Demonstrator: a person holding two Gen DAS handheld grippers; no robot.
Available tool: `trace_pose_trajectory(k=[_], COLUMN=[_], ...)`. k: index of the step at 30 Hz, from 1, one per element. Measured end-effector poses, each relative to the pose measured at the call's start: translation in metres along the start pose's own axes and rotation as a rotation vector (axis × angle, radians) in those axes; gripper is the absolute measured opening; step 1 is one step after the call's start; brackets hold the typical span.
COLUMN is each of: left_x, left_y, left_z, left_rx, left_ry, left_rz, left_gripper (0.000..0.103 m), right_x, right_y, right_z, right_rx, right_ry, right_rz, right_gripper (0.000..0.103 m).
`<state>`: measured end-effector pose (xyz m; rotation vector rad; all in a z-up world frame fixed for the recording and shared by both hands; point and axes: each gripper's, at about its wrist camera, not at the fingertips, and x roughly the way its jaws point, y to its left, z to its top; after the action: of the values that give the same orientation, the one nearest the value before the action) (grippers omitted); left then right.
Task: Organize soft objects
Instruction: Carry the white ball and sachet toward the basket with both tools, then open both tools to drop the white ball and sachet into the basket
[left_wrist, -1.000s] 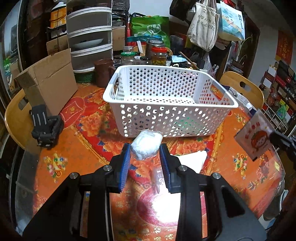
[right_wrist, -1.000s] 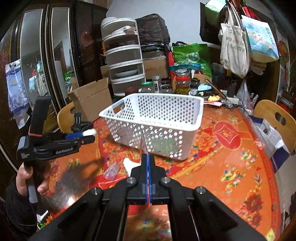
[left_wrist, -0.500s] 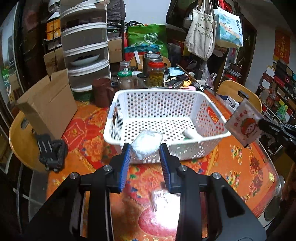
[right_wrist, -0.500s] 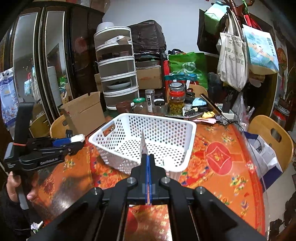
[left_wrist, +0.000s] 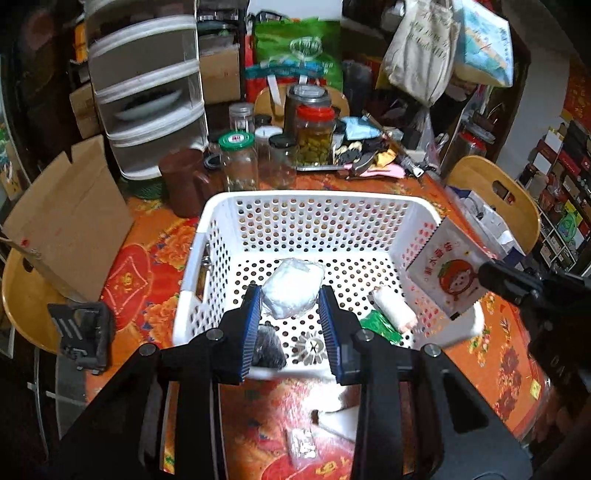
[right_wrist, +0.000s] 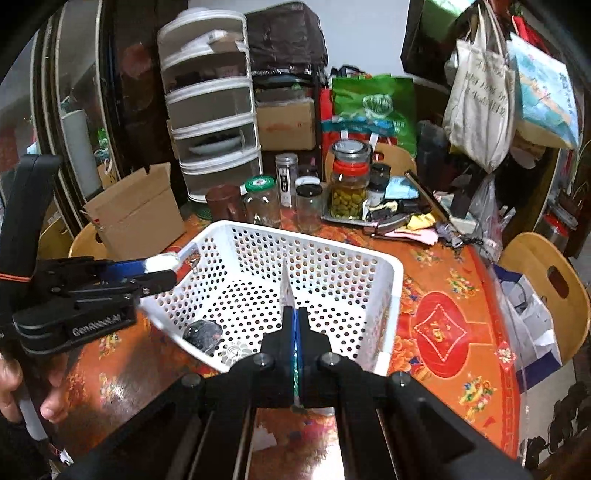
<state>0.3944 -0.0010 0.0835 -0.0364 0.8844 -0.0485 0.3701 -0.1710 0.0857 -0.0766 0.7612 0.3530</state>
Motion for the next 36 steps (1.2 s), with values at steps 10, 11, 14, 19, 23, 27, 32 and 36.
trace_pose_trajectory(k=[10,11,14,19,23,27,32,36], left_x=[0.096,0.103,0.122,0.135,0.141,0.135,0.095,0.029], left_y=[0.004,0.005,0.006,0.006,0.006,0.000,0.009,0.021], left_z=[0.023,0.021,0.020,0.020,0.019,0.016,0.016,-0.003], left_rx=[-0.023,-0.026,-0.028,-0.037,-0.055,-0.019,-0.050,-0.028], left_ry=[0.159,0.172,0.208,0.230,0.236,0.212,0.116,0.008], left_rz=[0.053,0.057,0.059,0.052,0.040,0.093,0.057,0.037], left_gripper=[0.030,0.030,0.029,0.030,0.030,0.067,0.080,0.087], right_x=[0.094,0.099,0.109,0.122,0.122,0.116,0.085,0.029], right_y=[-0.023,-0.023,-0.021,-0.022,-0.026,-0.032,-0.039,-0.034], right_z=[0.005,0.005,0.003,0.001,0.001,0.003,0.003,-0.011], right_rx=[0.076,0.075,0.073,0.080,0.103,0.130,0.141,0.107], right_ry=[0.167,0.174,0.189,0.211,0.210,0.211,0.160,0.062], right_rz=[-0.010,-0.011,0.006,0.001,0.026,0.025,0.022,0.028], right_gripper=[0.000,0.000,0.000,0.000,0.000,0.019,0.061,0.078])
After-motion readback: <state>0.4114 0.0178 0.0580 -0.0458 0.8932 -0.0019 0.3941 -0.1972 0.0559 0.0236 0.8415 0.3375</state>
